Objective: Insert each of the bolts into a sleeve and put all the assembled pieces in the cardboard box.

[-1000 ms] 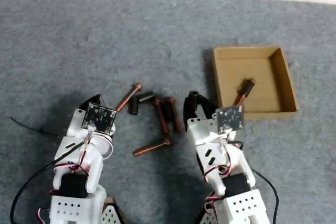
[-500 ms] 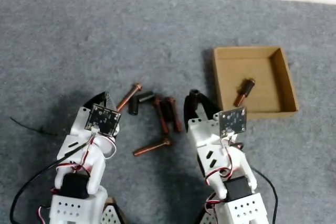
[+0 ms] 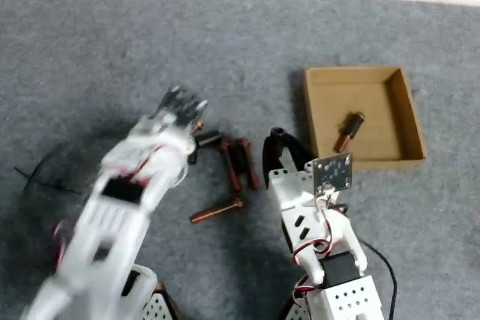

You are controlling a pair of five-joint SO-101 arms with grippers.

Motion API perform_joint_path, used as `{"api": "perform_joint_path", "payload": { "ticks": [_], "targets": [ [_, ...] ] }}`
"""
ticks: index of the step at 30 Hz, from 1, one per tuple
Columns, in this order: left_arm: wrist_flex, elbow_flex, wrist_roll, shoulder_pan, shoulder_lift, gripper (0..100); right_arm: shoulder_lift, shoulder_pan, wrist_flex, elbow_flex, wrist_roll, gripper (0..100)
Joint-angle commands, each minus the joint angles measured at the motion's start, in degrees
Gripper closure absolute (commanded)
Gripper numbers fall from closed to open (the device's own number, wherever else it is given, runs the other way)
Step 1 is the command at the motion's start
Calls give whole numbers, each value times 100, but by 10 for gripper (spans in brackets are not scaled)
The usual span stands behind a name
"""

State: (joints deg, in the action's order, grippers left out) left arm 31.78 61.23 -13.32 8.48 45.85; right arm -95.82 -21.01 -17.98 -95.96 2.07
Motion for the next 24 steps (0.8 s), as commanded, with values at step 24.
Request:
{"api": "perform_joint_path", "payload": {
  "ticks": [24],
  "targets": [
    [932,-4356,-44,75,-6035,916,-101,22,13,-418,-53,995]
  ]
}}
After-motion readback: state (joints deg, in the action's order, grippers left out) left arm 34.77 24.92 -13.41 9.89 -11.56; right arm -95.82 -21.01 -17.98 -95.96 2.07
